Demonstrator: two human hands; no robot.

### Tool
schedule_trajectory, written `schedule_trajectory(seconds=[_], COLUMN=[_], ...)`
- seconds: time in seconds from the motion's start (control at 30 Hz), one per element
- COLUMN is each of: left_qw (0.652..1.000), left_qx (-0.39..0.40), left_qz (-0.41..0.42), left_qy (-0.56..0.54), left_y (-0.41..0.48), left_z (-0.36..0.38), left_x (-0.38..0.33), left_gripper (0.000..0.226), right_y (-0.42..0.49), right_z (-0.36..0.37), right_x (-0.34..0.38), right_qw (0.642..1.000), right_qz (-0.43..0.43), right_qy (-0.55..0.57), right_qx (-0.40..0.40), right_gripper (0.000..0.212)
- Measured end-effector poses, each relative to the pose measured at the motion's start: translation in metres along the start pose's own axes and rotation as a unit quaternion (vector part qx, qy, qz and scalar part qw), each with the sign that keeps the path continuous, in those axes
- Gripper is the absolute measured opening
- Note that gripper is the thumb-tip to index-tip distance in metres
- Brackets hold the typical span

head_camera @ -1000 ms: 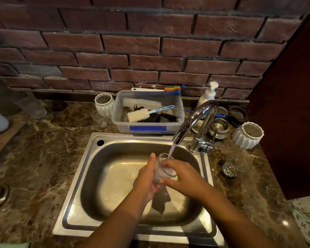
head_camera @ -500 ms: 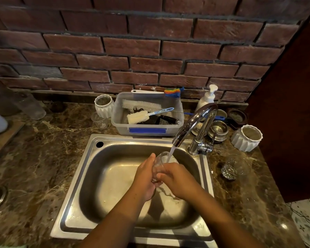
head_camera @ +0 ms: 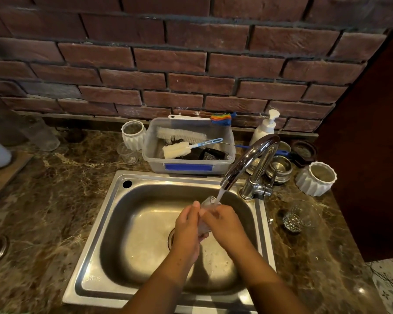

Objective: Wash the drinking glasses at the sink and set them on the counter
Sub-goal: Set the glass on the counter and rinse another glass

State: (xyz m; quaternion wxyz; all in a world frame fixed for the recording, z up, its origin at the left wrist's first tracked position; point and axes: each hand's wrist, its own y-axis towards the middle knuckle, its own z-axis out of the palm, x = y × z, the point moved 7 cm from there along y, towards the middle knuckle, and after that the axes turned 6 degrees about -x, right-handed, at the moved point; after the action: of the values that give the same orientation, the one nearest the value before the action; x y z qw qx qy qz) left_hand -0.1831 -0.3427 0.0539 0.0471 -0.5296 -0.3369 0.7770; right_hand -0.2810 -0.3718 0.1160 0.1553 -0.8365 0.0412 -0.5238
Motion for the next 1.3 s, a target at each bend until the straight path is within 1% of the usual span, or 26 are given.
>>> schedule_trajectory(seconds=[0.03, 0.07, 0.1, 0.13, 0.2, 0.3, 0.37, 0.43, 0.47, 0.5, 0.6, 0.7, 0.77, 0.83, 0.87, 0.93, 1.03, 1.1, 1.17, 1.2, 1.23, 1.3], left_qw=[1.000, 0.999, 0.999, 0.999, 0.994, 0.973, 0.957, 0.946, 0.946, 0.948, 0.957, 0.971, 0.981, 0.989, 0.991, 0.993, 0.992, 0.992, 0.995, 0.997, 0.997, 0.979], left_qx=[0.012, 0.025, 0.038, 0.048, 0.070, 0.142, 0.200, 0.240, 0.241, 0.236, 0.208, 0.181, 0.157, 0.134, 0.124, 0.118, 0.102, 0.080, 0.070, 0.068, 0.069, 0.083], left_qz=[0.015, 0.018, 0.010, -0.011, -0.084, -0.183, -0.209, -0.217, -0.215, -0.208, -0.175, -0.120, -0.077, -0.033, -0.017, 0.012, 0.066, 0.074, 0.053, 0.018, -0.034, -0.153], left_qy=[0.011, 0.014, 0.013, 0.011, 0.002, -0.010, -0.007, -0.016, -0.031, -0.053, -0.103, -0.097, -0.086, -0.055, -0.036, -0.010, 0.042, 0.059, 0.050, 0.023, -0.019, -0.104], left_y=[-0.001, -0.002, -0.002, -0.001, 0.000, -0.002, -0.003, -0.007, -0.008, -0.008, -0.010, -0.015, -0.015, -0.015, -0.015, -0.015, -0.014, -0.013, -0.011, -0.008, -0.005, -0.004], left_z=[0.000, -0.001, -0.004, -0.006, -0.010, -0.008, -0.002, 0.007, 0.010, 0.012, 0.017, 0.021, 0.020, 0.016, 0.013, 0.008, 0.005, 0.001, -0.002, -0.003, -0.003, -0.001], left_x=[0.001, 0.002, 0.002, 0.001, -0.002, -0.007, -0.010, -0.011, -0.010, -0.009, -0.003, -0.001, -0.004, -0.009, -0.012, -0.018, -0.031, -0.035, -0.033, -0.028, -0.022, -0.008], left_gripper=[0.031, 0.031, 0.033, 0.037, 0.049, 0.053, 0.057, 0.062, 0.064, 0.065, 0.063, 0.059, 0.051, 0.039, 0.034, 0.037, 0.050, 0.053, 0.051, 0.050, 0.051, 0.054], right_y=[0.002, 0.002, 0.003, 0.001, -0.002, 0.000, 0.004, 0.009, 0.011, 0.014, 0.016, 0.015, 0.015, 0.015, 0.014, 0.015, 0.014, 0.009, 0.002, -0.001, -0.005, -0.013], right_z=[0.000, 0.000, -0.002, -0.003, -0.006, -0.016, -0.022, -0.028, -0.030, -0.031, -0.028, -0.019, -0.019, -0.024, -0.025, -0.025, -0.020, -0.016, -0.012, -0.011, -0.009, -0.006], right_x=[-0.001, -0.001, 0.002, 0.004, 0.007, 0.005, 0.005, 0.004, 0.001, -0.001, -0.010, -0.014, -0.011, -0.005, -0.001, 0.001, 0.000, 0.002, 0.007, 0.009, 0.012, 0.020], right_qw=[1.000, 0.999, 0.998, 0.995, 0.983, 0.970, 0.962, 0.965, 0.967, 0.968, 0.970, 0.970, 0.978, 0.989, 0.989, 0.989, 0.989, 0.982, 0.975, 0.971, 0.962, 0.922], right_qz=[0.019, 0.011, -0.019, -0.058, -0.117, -0.120, -0.115, -0.101, -0.085, -0.071, -0.047, -0.019, -0.037, -0.096, -0.125, -0.142, -0.109, -0.113, -0.139, -0.160, -0.191, -0.274], right_qy=[0.019, 0.024, 0.014, 0.001, -0.005, 0.068, 0.112, 0.144, 0.169, 0.196, 0.233, 0.240, 0.201, 0.095, 0.050, 0.023, 0.030, 0.009, -0.017, -0.053, -0.109, -0.236], right_qx=[0.012, 0.034, 0.059, 0.087, 0.143, 0.203, 0.220, 0.197, 0.168, 0.136, 0.046, -0.018, -0.045, -0.063, -0.060, -0.019, 0.094, 0.152, 0.175, 0.170, 0.161, 0.137], right_gripper=[0.018, 0.019, 0.020, 0.019, 0.017, 0.018, 0.016, 0.012, 0.008, 0.004, 0.010, 0.014, 0.014, 0.009, 0.007, 0.010, 0.018, 0.019, 0.021, 0.022, 0.022, 0.021])
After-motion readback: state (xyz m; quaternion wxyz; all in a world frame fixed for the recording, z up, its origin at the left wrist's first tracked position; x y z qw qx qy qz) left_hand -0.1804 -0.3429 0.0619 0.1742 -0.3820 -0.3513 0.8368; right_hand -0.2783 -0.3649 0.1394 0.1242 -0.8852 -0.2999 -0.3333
